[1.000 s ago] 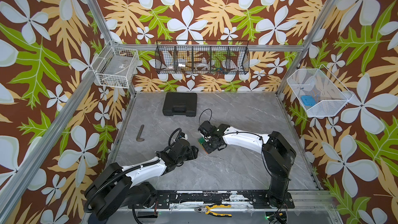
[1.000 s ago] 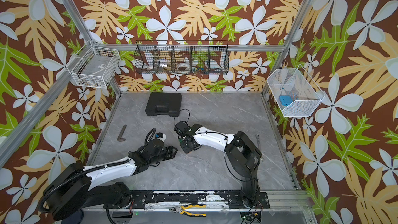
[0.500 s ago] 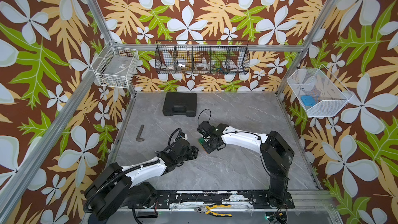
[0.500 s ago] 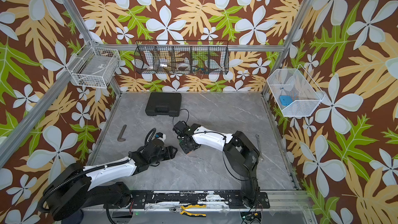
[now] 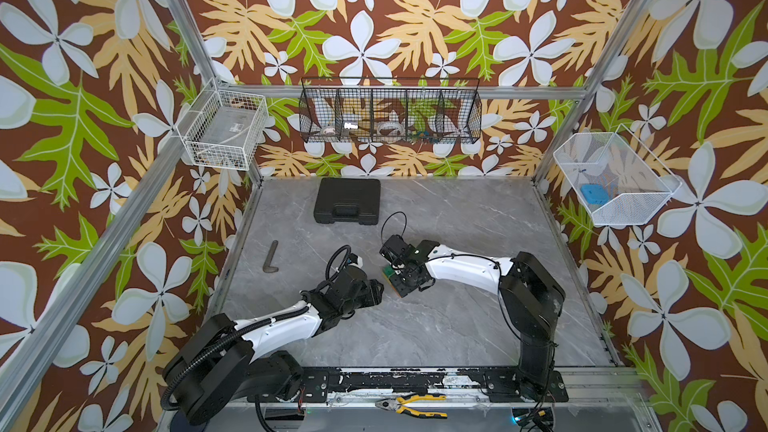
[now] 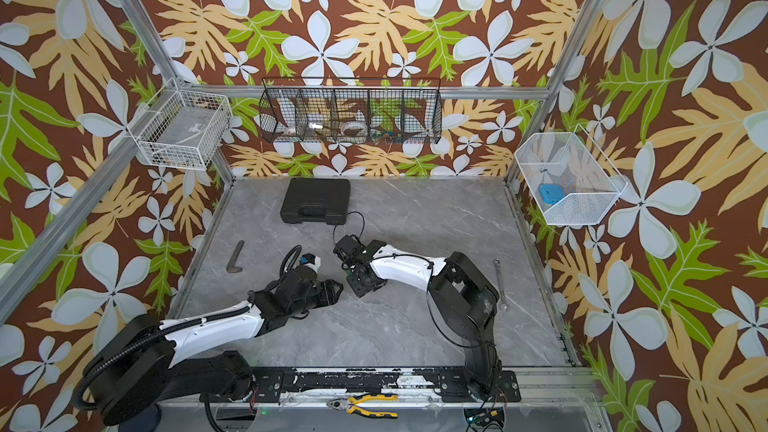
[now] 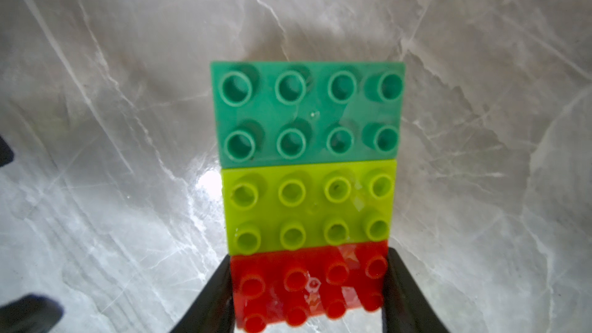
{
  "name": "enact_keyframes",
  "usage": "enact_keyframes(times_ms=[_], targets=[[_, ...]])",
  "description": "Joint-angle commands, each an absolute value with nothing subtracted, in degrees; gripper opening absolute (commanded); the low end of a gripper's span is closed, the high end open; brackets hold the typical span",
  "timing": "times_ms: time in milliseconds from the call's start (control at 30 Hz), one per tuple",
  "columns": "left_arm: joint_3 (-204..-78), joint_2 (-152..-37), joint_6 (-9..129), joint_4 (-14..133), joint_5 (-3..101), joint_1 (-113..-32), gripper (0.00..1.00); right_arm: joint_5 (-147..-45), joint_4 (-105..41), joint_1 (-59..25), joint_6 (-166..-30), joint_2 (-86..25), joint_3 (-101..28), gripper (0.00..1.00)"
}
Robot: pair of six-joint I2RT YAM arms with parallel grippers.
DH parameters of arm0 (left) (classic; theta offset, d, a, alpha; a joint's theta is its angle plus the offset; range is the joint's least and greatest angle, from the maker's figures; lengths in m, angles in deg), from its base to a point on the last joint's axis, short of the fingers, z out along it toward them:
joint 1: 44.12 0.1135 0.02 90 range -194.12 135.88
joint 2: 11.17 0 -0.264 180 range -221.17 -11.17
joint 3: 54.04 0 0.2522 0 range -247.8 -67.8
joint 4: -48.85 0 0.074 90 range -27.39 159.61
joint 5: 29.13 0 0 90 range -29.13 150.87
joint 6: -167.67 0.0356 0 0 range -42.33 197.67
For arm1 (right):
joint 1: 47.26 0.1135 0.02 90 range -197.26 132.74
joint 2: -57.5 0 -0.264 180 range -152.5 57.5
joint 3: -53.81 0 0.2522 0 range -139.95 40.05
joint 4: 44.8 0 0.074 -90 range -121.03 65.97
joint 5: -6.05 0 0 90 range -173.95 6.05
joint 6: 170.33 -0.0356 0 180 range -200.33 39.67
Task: Assemble a rectangle with lego
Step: Assemble the lego brick with the lego brick.
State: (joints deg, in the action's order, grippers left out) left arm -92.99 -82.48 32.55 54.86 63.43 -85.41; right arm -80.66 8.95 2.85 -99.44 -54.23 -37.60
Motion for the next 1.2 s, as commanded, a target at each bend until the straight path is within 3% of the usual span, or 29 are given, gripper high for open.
enact_keyframes(times_ms=[0, 467, 1167], targets=[[-93.4, -82.3, 32.9, 54.8, 64.0, -85.2, 0.66, -82.1, 14.3, 2.8, -99.9, -56.2, -37.4, 0.23], [-92.4, -81.7, 32.5, 54.3, 64.1, -85.2, 0.66, -81.4, 15.6, 3.1, -100.8, -54.3, -40.4, 0.52], [-92.2, -80.5, 32.2, 54.4, 64.6, -85.2, 0.66, -80.9, 14.7, 3.4, -101.5, -51.2, -39.5, 0.74]])
